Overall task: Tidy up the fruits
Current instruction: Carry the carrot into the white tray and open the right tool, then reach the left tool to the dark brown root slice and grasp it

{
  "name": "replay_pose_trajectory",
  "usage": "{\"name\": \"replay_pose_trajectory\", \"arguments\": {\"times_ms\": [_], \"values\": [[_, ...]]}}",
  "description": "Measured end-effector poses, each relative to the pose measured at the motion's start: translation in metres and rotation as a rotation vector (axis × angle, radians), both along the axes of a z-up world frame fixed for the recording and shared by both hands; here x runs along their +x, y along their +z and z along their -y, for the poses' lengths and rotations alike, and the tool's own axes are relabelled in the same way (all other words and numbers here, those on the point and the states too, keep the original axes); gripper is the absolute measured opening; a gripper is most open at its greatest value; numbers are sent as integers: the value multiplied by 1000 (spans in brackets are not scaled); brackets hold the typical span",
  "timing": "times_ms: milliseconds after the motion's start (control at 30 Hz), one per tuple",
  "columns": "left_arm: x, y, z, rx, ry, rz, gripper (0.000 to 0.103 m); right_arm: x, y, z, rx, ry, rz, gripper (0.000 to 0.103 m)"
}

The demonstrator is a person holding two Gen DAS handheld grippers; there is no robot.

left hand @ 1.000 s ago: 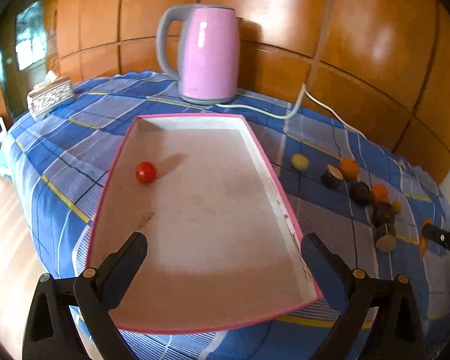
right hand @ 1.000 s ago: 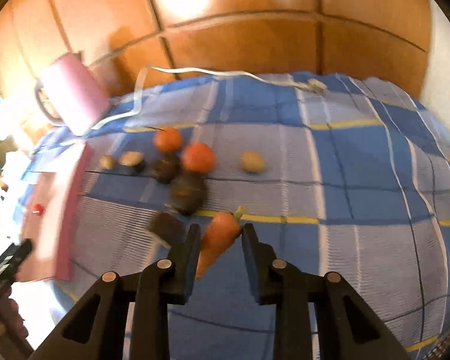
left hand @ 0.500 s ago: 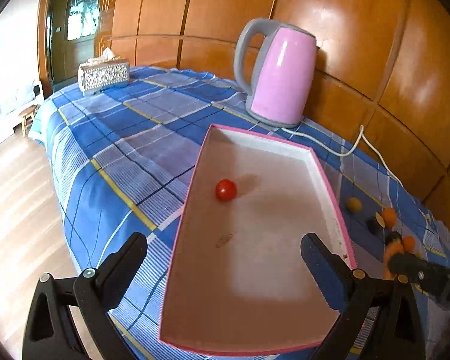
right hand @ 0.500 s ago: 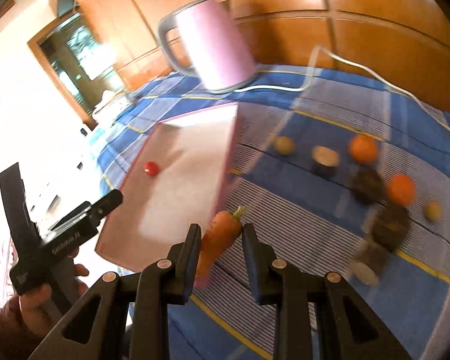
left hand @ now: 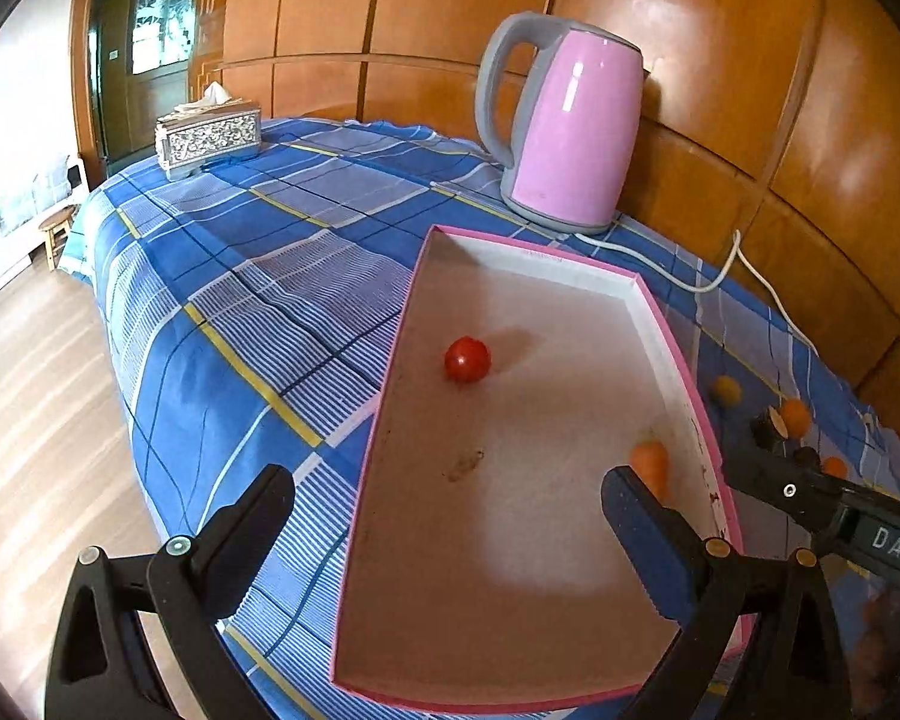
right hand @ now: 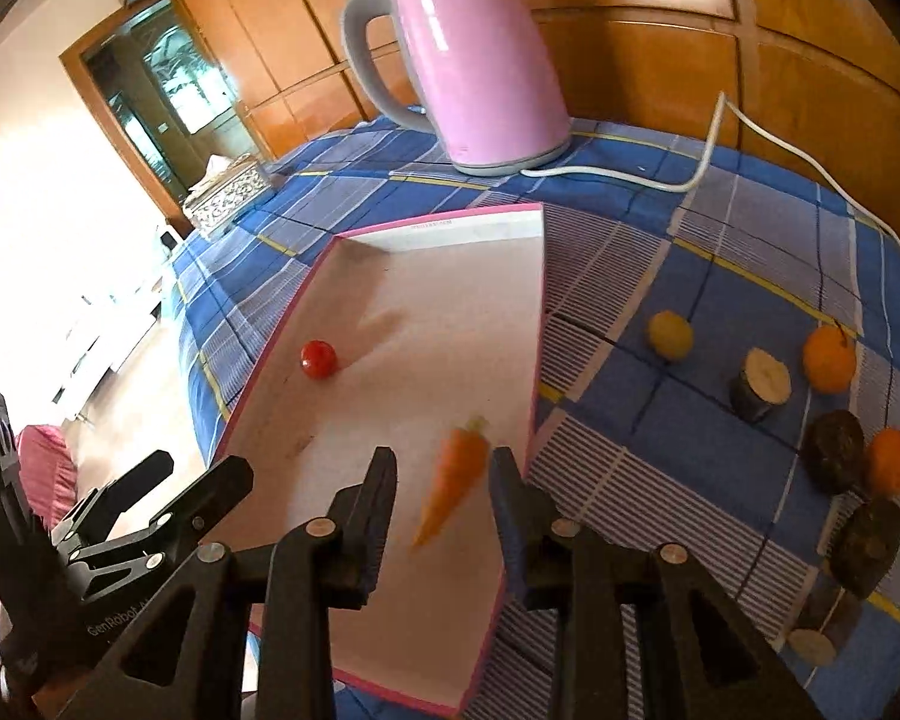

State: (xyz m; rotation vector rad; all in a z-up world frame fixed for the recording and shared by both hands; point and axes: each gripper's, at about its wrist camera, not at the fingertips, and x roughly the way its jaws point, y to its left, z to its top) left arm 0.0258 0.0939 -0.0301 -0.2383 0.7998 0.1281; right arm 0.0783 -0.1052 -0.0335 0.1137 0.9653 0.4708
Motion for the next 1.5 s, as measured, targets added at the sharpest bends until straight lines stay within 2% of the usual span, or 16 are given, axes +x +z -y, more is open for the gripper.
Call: {"name": "replay_pose_trajectory", "arguments": {"times_ms": [200,600,867,1167,1500], "values": [[-1,2,9,12,-31,2,103,-13,5,19,8,-67,9,35],[-8,7,35,39,-113,5,103,-54,10,59,-114,-230,83,35],[-12,11,50,61,-168,18,103,-67,8,80,-157,-305,105,35],[-15,17,86,95,-292,37,103,-81,5,109,-184,-410,106,35],[-16,20,130,98,-448,35,103,-95,4,152,-187,-545,86,37]]}}
